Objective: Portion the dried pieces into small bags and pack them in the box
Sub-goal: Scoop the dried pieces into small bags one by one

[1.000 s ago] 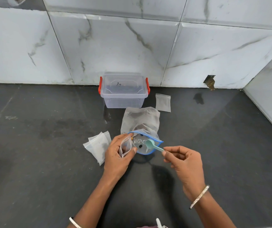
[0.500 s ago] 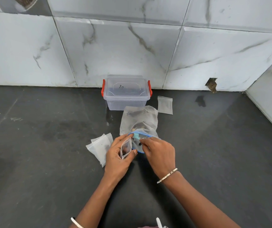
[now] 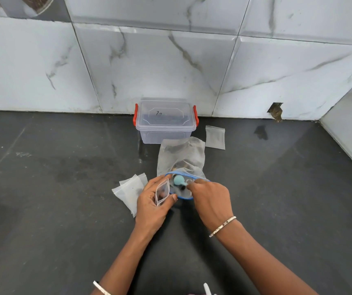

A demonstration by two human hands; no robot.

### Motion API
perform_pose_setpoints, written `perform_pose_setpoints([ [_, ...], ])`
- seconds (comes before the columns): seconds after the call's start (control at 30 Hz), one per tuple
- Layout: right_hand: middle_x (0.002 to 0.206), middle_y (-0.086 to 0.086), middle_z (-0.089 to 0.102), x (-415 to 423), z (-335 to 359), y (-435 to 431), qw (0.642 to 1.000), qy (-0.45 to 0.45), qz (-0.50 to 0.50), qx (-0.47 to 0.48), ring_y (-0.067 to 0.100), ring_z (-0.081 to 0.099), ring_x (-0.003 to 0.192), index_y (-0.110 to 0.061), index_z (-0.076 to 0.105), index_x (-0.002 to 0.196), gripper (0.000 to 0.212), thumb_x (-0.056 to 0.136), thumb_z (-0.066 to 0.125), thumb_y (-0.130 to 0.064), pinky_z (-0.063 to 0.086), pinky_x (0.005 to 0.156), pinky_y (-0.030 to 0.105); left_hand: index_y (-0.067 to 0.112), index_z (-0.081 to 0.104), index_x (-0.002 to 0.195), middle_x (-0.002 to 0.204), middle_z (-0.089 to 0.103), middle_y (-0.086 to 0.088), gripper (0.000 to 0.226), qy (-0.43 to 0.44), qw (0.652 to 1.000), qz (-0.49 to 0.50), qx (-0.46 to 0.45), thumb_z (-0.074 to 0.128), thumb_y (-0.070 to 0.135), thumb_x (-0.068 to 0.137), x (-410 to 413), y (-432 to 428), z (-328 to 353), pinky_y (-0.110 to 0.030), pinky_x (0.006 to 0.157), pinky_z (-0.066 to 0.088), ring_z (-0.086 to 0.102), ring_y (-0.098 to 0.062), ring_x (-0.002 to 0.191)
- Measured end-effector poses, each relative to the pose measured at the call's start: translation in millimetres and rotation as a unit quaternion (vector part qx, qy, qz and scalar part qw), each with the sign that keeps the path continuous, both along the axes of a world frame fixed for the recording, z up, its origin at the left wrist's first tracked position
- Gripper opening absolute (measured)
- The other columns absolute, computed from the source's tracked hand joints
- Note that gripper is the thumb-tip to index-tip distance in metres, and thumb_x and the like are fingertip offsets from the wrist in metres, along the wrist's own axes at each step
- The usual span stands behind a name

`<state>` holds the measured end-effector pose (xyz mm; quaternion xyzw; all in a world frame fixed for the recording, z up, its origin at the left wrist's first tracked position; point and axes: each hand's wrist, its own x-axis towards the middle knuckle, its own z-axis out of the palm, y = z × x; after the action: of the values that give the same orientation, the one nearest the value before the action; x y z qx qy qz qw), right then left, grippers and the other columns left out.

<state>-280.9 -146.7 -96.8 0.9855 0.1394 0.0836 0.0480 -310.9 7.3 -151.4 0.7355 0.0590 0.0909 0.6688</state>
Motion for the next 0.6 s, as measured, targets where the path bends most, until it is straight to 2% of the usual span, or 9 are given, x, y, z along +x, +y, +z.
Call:
perform_pose_setpoints([
  [0.07, 0.047, -0.004, 0.054, -3.2, -1.4, -6.2, 1.0, -0.002, -0.016, -0.002, 0.019, 0.052, 0.034, -0.027, 0.064, 0.05, 0.031, 0.035, 0.085, -0.01, 0.015, 0.041, 0.019, 0.018, 0.068, 0.13, 0.132, 0.066, 0.003, 0.055, -0.001, 1.0, 0.002, -0.002, 0.077, 0.017, 0.076, 0.4, -1.0, 1.2, -0.046, 0.108, 0.051, 0.062, -0.015, 0.126],
  [0.17, 0.053, -0.005, 0.059, -9.2, 0.7, -15.5, 0.999, -0.015, -0.032, 0.026, 0.02, 0.056, 0.039, -0.029, 0.068, 0.058, 0.024, 0.05, 0.087, -0.016, 0.017, 0.042, 0.02, 0.019, 0.068, 0.129, 0.132, 0.066, 0.003, 0.054, -0.003, 1.0, 0.0, -0.001, 0.076, 0.017, 0.076, 0.0, -3.2, 0.5, -0.047, 0.108, 0.051, 0.062, -0.017, 0.127],
  [0.27, 0.058, -0.006, 0.063, -9.5, 6.1, -21.4, 0.993, -0.065, -0.031, 0.091, 0.021, 0.058, 0.042, -0.028, 0.072, 0.064, 0.018, 0.06, 0.085, -0.017, 0.025, 0.037, 0.021, 0.019, 0.068, 0.129, 0.132, 0.066, 0.004, 0.053, -0.001, 1.0, -0.005, 0.005, 0.077, 0.02, 0.076, -0.5, -5.0, 0.9, -0.046, 0.108, 0.051, 0.061, -0.016, 0.127],
  [0.37, 0.058, -0.005, 0.062, -4.9, 5.4, -20.5, 0.987, -0.085, -0.041, 0.127, 0.021, 0.056, 0.042, -0.024, 0.071, 0.065, 0.013, 0.069, 0.081, -0.018, 0.035, 0.034, 0.024, 0.019, 0.069, 0.129, 0.131, 0.066, 0.005, 0.053, -0.005, 1.0, -0.014, 0.01, 0.077, 0.018, 0.076, -1.0, -5.9, 4.9, -0.037, 0.107, 0.052, 0.062, -0.011, 0.125],
  [0.47, 0.055, -0.005, 0.06, -1.1, -0.5, -16.0, 0.987, -0.078, -0.037, 0.137, 0.02, 0.055, 0.041, -0.024, 0.07, 0.063, 0.014, 0.068, 0.082, -0.019, 0.034, 0.035, 0.023, 0.018, 0.068, 0.129, 0.129, 0.066, 0.006, 0.051, -0.004, 1.0, -0.018, 0.015, 0.081, 0.006, 0.08, -1.7, -5.6, 5.5, -0.03, 0.106, 0.052, 0.062, -0.005, 0.123],
  [0.6, 0.062, -0.005, 0.067, 0.7, -4.8, -8.1, 0.989, -0.068, 0.016, 0.131, 0.019, 0.059, 0.045, -0.028, 0.074, 0.071, 0.018, 0.062, 0.085, -0.016, 0.037, 0.039, 0.022, 0.017, 0.067, 0.131, 0.13, 0.066, 0.006, 0.053, 0.003, 1.0, -0.019, 0.013, 0.079, -0.001, 0.082, -2.0, -3.7, 3.4, -0.033, 0.106, 0.053, 0.062, -0.008, 0.123],
])
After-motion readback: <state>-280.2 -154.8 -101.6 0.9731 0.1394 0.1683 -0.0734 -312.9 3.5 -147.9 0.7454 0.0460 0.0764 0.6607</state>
